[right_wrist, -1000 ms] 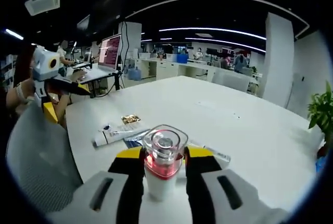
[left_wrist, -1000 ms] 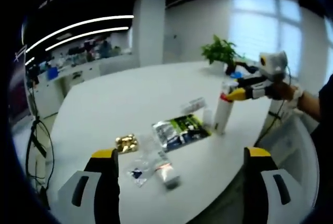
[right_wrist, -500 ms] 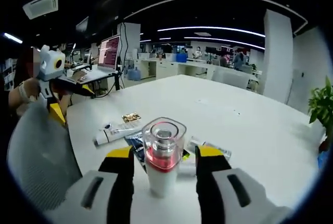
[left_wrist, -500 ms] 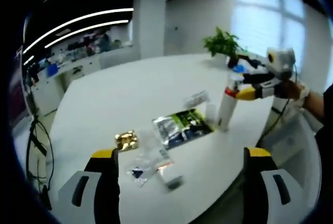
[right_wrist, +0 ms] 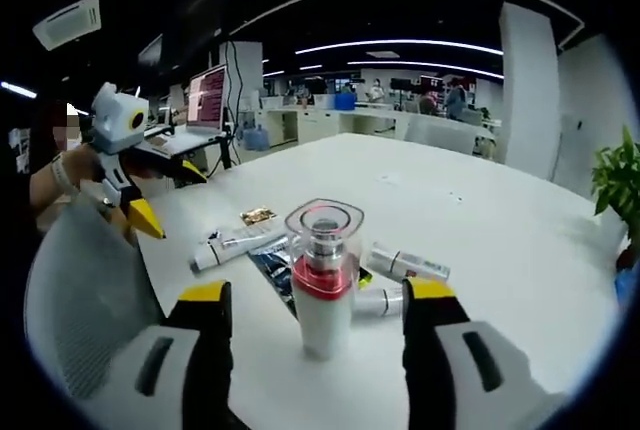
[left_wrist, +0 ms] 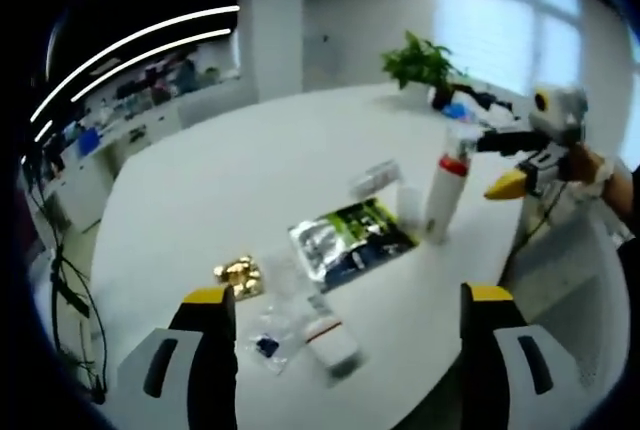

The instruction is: Arrange the skincare products in the storage area until every visible bottle or jar stands upright without overlapping.

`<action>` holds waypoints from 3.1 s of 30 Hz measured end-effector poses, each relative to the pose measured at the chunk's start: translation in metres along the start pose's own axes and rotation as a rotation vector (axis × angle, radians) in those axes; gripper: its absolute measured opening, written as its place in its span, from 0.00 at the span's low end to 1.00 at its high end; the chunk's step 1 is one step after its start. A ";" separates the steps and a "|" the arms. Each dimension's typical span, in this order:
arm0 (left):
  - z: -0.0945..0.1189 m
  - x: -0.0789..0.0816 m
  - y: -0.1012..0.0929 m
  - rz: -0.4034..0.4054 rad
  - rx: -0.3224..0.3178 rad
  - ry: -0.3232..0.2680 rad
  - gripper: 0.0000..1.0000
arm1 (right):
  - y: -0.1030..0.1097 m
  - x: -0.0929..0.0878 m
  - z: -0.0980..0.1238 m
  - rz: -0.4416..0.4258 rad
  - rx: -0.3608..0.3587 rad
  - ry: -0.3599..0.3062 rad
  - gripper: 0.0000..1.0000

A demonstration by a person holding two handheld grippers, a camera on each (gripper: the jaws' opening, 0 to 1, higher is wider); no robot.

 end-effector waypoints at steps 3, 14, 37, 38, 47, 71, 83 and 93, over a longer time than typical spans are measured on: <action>-0.009 -0.001 0.006 0.016 0.009 0.028 0.87 | 0.003 0.003 0.004 -0.009 0.008 -0.007 0.77; -0.042 -0.011 0.026 0.084 0.048 0.114 0.78 | 0.009 0.008 0.014 -0.038 0.019 -0.012 0.89; -0.101 -0.012 0.037 -0.012 0.090 0.350 0.56 | 0.016 -0.001 0.027 -0.083 0.025 0.041 0.99; -0.102 -0.012 0.038 -0.016 0.093 0.356 0.55 | 0.016 -0.001 0.027 -0.082 0.022 0.046 0.99; -0.106 -0.011 0.041 -0.001 0.117 0.369 0.55 | 0.015 0.001 0.031 -0.088 0.007 0.030 0.99; -0.111 -0.003 0.047 -0.004 0.109 0.379 0.36 | 0.016 0.005 0.027 -0.061 0.022 0.012 0.98; -0.107 -0.005 0.045 0.017 0.144 0.309 0.27 | 0.021 0.005 0.027 -0.061 0.039 0.013 0.97; -0.089 0.003 0.041 0.015 0.113 0.224 0.24 | 0.025 0.005 0.026 -0.054 0.050 0.014 0.97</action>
Point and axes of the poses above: the point that each gripper's makers call its tool centre point, and the gripper's own axes: z roughly backward along the fingers, y roughly to its left, x roughly out of its top, the point moved 10 cm from there along z, roughly backward along the fingers, and after that the axes turned 13 degrees about z, right-handed, at the moved point
